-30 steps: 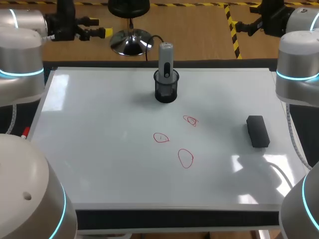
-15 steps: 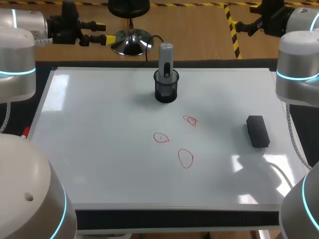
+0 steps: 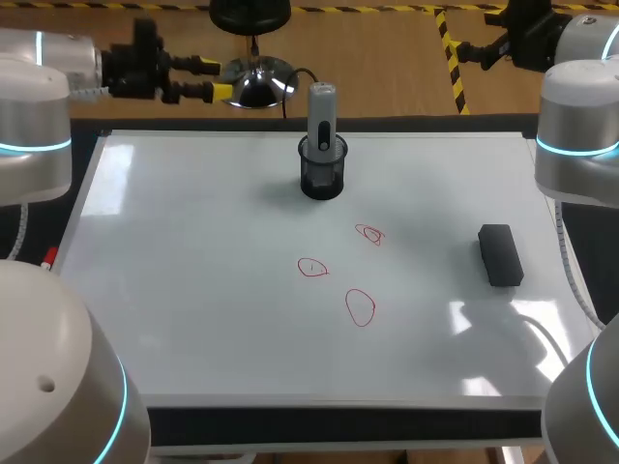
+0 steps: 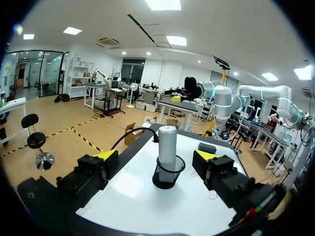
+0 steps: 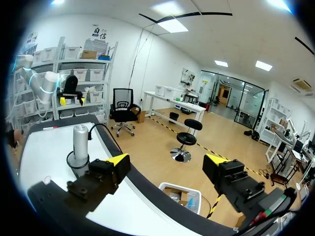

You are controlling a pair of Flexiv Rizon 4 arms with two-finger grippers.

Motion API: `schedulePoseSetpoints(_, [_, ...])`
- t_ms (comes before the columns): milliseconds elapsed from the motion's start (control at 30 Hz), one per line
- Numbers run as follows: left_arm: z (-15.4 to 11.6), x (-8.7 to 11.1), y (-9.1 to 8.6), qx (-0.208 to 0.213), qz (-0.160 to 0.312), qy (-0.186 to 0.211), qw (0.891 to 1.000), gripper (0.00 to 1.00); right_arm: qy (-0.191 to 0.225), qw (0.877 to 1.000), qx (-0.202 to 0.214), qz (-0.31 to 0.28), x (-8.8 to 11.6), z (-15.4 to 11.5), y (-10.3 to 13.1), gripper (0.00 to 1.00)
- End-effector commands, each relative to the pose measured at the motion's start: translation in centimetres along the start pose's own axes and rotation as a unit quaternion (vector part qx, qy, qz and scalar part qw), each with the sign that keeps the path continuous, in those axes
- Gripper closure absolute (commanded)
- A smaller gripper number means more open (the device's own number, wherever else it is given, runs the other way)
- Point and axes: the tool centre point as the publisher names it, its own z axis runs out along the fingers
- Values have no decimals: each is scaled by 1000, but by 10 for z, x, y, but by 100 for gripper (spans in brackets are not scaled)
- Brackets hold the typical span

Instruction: Pick up the inspection probe, press it on each red-marked spot on the whiteboard one by one, put down the probe, pick up the eraser, and wipe off all the red marks.

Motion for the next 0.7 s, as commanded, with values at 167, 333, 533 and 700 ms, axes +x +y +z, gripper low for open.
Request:
schedulePoseSetpoints(167, [19,-2,12,-5,11,39,999,0,0,1000,0,0,0,0,0,0])
schedulePoseSetpoints(333, [31,-2,21,-11,10,55,998,0,0,1000,0,0,0,0,0,0])
schedulePoseSetpoints(533, [44,1,25,-10,21,86,996,0,0,1000,0,0,0,0,0,0])
schedulePoseSetpoints(700, [54,4,27,-6,31,101,994,0,0,1000,0,0,0,0,0,0])
